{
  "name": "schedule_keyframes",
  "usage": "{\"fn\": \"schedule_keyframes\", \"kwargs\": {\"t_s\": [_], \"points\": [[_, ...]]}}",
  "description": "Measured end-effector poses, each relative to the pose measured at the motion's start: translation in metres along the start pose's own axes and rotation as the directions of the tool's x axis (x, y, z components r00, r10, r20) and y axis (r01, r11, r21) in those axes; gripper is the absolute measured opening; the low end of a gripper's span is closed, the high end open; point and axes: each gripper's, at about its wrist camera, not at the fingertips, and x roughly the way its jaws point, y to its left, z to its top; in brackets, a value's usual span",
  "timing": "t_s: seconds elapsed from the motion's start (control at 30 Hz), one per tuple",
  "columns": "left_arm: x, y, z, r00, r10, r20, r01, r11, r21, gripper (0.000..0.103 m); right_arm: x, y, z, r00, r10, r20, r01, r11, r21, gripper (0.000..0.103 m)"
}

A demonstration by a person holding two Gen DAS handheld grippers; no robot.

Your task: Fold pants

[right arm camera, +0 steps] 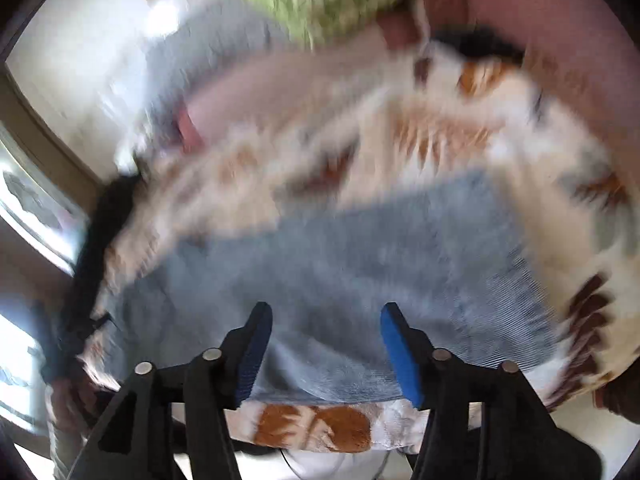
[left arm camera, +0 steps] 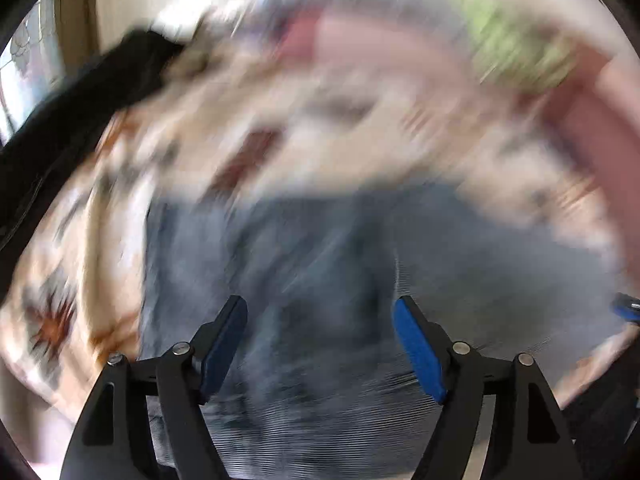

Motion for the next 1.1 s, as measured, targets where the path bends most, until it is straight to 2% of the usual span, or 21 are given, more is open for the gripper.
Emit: {"fn": "schedule_keyframes", "kwargs": {"t_s": [0.03,0.1,0.13,0.2,0.27,0.33,0.43,0.47,0.53,0.6,0.63,0.67,0.7,0.73,0.83,0.9,0.93,0.97,1.0,1.03,1.1], "points": [[0.008,0.008,-0.002,1.0,-0.002,-0.005,0.002,1.0,-0.025,0.087,0.008,-0.002,-0.002,0.999,-0.034,-0.015,0.034,0.999,-0.006,0.058],[-0.007,0.01,0.002,0.999,0.042,0.01,-0.041,0.998,-0.042,0.087,-0.012,0.02,0.003,0.993,-0.118,0.024,0.12,0.988,-0.097,0.057],[-0.017,0.009,0.005,0.997,0.057,0.044,-0.055,0.997,-0.046,0.087,-0.022,0.03,0.007,0.99,-0.127,0.059,0.133,0.984,-0.118,0.057],[-0.04,0.006,0.011,0.987,0.027,0.158,-0.019,0.999,-0.048,0.087,-0.042,0.059,0.022,0.987,-0.094,0.133,0.117,0.977,-0.181,0.057],[-0.049,0.003,0.019,0.976,-0.002,0.217,0.012,0.999,-0.047,0.087,-0.047,0.104,0.042,0.988,-0.01,0.154,0.052,0.961,-0.272,0.057],[-0.037,0.001,0.024,0.98,0.019,0.199,-0.011,0.999,-0.041,0.087,-0.036,0.148,0.058,0.988,0.095,0.118,-0.049,0.937,-0.346,0.057],[0.009,0.008,0.019,0.992,0.1,0.071,-0.097,0.994,-0.046,0.089,0.006,0.214,0.08,0.982,0.19,0.013,-0.165,0.883,-0.439,0.057],[0.018,0.014,0.015,0.995,0.086,0.055,-0.083,0.995,-0.06,0.09,0.027,0.238,0.087,0.979,0.202,-0.039,-0.197,0.862,-0.467,0.057],[0.011,0.015,0.014,0.993,0.084,0.078,-0.078,0.995,-0.069,0.09,0.07,0.272,0.095,0.983,0.155,-0.1,-0.184,0.84,-0.511,0.057],[0.013,0.016,0.013,0.994,0.086,0.071,-0.082,0.995,-0.061,0.091,0.103,0.289,0.096,0.985,0.1,-0.141,-0.161,0.823,-0.544,0.055],[0.012,0.018,0.012,0.994,0.081,0.073,-0.076,0.995,-0.07,0.092,0.12,0.295,0.099,0.984,0.083,-0.161,-0.159,0.819,-0.551,0.043],[0.012,0.018,0.014,0.994,0.08,0.077,-0.075,0.995,-0.07,0.092,0.136,0.3,0.102,0.974,0.084,-0.212,-0.189,0.821,-0.539,0.02],[0.012,0.019,0.013,0.994,0.082,0.077,-0.077,0.995,-0.065,0.092,0.143,0.306,0.103,0.97,0.072,-0.233,-0.192,0.812,-0.55,0.013],[0.012,0.02,0.013,0.994,0.082,0.079,-0.077,0.995,-0.064,0.092,0.14,0.313,0.098,0.98,0.04,-0.197,-0.154,0.782,-0.605,0.008],[0.017,0.014,0.014,0.992,0.092,0.088,-0.088,0.995,-0.053,0.092,0.123,0.319,0.097,0.997,0.027,-0.067,-0.065,0.738,-0.671,0.005],[0.019,0.013,0.013,0.99,0.104,0.09,-0.099,0.994,-0.054,0.093,0.14,0.318,0.091,0.998,-0.036,-0.056,-0.014,0.711,-0.703,0.005],[0.019,0.011,0.014,0.99,0.109,0.091,-0.105,0.993,-0.05,0.093,0.153,0.318,0.082,0.996,-0.078,-0.03,0.031,0.678,-0.734,0.005],[0.019,0.01,0.014,0.989,0.116,0.091,-0.112,0.993,-0.045,0.093,0.153,0.322,0.079,0.997,-0.072,-0.004,0.045,0.667,-0.743,0.005],[0.019,0.011,0.014,0.989,0.118,0.093,-0.114,0.992,-0.045,0.093,0.15,0.323,0.077,0.998,-0.055,0.016,0.049,0.671,-0.74,0.005],[0.018,0.012,0.013,0.989,0.115,0.096,-0.111,0.993,-0.047,0.093,0.143,0.32,0.079,0.999,-0.027,0.023,0.035,0.699,-0.714,0.008],[0.018,0.012,0.013,0.989,0.111,0.098,-0.107,0.993,-0.046,0.093,0.134,0.311,0.085,1.0,-0.01,0.019,0.02,0.738,-0.675,0.02]]}}
